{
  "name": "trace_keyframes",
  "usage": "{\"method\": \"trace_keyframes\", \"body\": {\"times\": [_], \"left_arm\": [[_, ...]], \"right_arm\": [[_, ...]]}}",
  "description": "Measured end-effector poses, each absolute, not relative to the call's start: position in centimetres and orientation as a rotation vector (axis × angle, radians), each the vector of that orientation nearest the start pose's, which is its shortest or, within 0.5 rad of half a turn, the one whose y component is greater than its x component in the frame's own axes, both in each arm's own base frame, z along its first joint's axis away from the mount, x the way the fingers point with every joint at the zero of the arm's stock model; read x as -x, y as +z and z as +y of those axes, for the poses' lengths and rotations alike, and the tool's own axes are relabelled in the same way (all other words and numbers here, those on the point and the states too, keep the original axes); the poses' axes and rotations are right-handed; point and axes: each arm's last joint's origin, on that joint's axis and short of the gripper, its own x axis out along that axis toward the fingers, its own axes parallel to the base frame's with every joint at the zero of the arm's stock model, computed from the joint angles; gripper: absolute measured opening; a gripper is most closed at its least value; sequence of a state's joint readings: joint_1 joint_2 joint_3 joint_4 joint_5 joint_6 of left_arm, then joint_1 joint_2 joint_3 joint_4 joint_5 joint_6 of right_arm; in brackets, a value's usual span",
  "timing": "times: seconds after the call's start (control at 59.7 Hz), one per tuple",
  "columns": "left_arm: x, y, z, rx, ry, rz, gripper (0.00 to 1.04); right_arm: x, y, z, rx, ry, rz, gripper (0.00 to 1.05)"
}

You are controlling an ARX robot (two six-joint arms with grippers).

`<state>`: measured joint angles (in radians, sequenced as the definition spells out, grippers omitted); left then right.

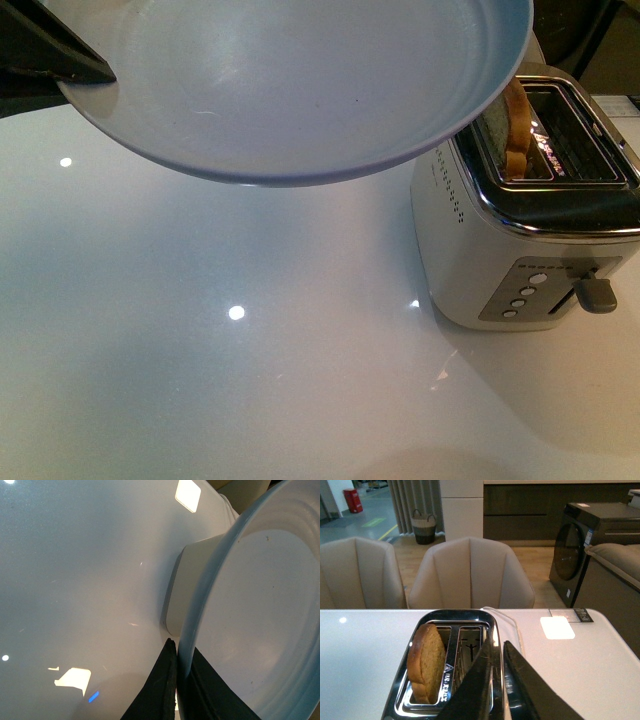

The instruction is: Left arm holds plate, right arm toasts bread

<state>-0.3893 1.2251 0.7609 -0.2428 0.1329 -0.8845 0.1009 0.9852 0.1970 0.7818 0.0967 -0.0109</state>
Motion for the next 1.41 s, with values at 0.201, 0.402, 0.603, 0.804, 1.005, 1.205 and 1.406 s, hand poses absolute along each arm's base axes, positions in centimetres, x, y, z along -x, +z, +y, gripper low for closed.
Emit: {"method": "trace_keyframes", "body": {"times": [0.201,0.402,0.603,0.804,1.005,1.205,1.406], "left_arm": [[-23.0,23.3,-9.8,0.736,-0.153,0.876,0.03],[-23.0,23.3,-9.8,0.736,-0.153,0.876,0.03],[-23.0,23.3,-9.8,0.736,-0.153,0.876,0.03],[-23.0,23.3,-9.8,0.736,-0.152,0.876,0.03],[-23.0,23.3,-9.8,0.736,-0.152,0.876,0.03],[-23.0,23.3,-9.8,0.736,-0.153,0.876,0.03],[-23.0,23.3,-9.8,0.736,-0.153,0.876,0.03]], "right_arm": [[-16.7,18.2,0.6,0.008,0.023,0.013,0.02],[-15.4,17.7,0.1,0.007,0.002,0.012,0.02],[-14.3,17.1,0.0,0.007,0.001,0.010,0.02],[-13.5,16.9,0.0,0.007,0.003,-0.007,0.02],[-12.7,17.1,0.0,0.006,0.003,-0.012,0.02],[-12.1,17.2,0.0,0.006,0.003,-0.017,0.02],[-11.5,17.3,0.0,0.006,0.003,-0.019,0.02]]}}
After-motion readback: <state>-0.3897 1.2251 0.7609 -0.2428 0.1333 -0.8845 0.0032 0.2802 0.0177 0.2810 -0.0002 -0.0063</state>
